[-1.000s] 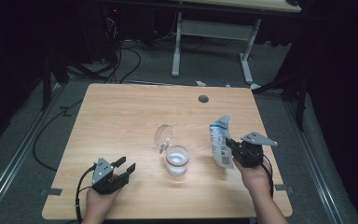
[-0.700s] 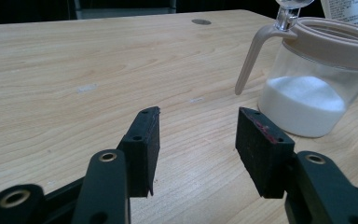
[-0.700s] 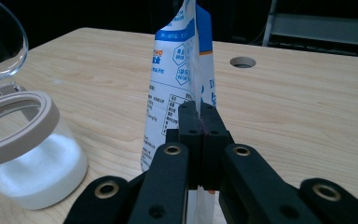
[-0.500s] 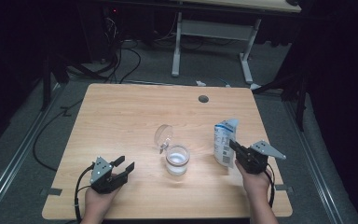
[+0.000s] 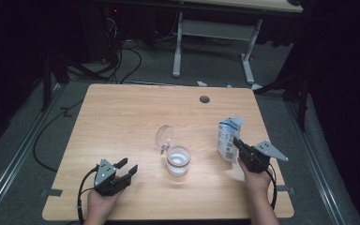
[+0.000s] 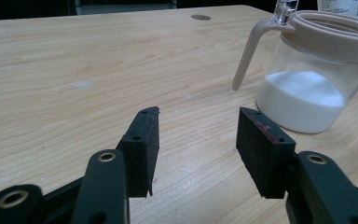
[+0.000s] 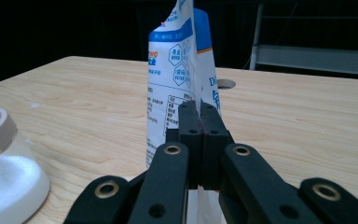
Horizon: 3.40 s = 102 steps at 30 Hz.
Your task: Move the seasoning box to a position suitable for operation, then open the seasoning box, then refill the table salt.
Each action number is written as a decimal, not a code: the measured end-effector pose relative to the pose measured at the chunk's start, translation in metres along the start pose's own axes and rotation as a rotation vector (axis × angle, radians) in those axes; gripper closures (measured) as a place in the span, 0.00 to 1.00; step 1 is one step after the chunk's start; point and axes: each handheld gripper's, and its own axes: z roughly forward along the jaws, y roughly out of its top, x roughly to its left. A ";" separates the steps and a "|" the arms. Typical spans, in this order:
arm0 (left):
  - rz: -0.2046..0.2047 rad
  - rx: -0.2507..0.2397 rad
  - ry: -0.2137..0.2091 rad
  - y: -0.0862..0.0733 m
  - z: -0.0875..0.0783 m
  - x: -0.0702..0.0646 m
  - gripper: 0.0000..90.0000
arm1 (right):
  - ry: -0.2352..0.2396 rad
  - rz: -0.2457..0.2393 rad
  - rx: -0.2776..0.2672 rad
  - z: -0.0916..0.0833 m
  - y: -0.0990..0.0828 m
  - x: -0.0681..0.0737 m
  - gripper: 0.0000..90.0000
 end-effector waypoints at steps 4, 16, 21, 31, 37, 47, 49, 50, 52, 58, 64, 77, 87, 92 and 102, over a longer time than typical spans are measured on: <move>-0.003 -0.003 -0.006 -0.001 -0.001 0.001 0.55 | -0.009 -0.007 -0.001 -0.005 -0.005 0.001 0.99; -0.001 0.013 -0.021 -0.001 0.001 0.001 0.54 | -0.027 -0.001 0.031 -0.014 -0.012 0.004 0.88; -0.021 0.013 -0.019 -0.001 0.002 0.002 0.55 | -0.037 0.008 0.056 -0.011 -0.014 0.004 0.79; -0.061 0.020 -0.010 0.002 0.003 0.002 0.54 | -0.063 -0.001 0.114 -0.017 -0.019 0.005 0.66; -0.062 0.034 0.004 0.003 0.008 0.002 0.52 | -0.089 -0.020 0.136 -0.027 -0.026 0.008 0.63; -0.061 0.049 0.012 0.002 0.014 0.003 0.57 | -0.114 -0.056 0.160 -0.039 -0.038 0.021 0.63; -0.056 0.054 0.009 0.003 0.015 0.003 0.58 | -0.113 -0.059 0.163 -0.041 -0.039 0.023 0.64; -0.052 0.054 0.009 0.003 0.015 0.002 0.58 | -0.112 -0.062 0.166 -0.042 -0.040 0.024 0.64; -0.042 0.055 0.011 0.003 0.016 0.001 0.59 | -0.108 -0.070 0.170 -0.042 -0.041 0.027 0.64; -0.038 0.053 0.008 0.003 0.014 0.000 0.61 | -0.076 -0.091 0.182 -0.037 -0.041 0.036 0.64; -0.048 0.047 0.022 0.001 0.012 0.002 0.65 | -0.032 -0.113 0.204 -0.024 -0.042 0.051 0.68; -0.069 0.044 0.032 0.005 0.003 0.003 0.69 | 0.020 -0.149 0.238 0.004 -0.042 0.079 0.75; -0.047 0.042 0.026 0.016 0.013 -0.007 0.73 | 0.065 -0.143 0.225 0.012 -0.035 0.087 0.82; -0.043 0.048 0.022 0.021 0.020 -0.011 0.76 | 0.072 -0.154 0.212 0.013 -0.032 0.090 0.83; -0.085 0.036 0.010 0.038 0.038 -0.014 0.86 | 0.119 -0.179 0.210 0.019 -0.029 0.100 0.93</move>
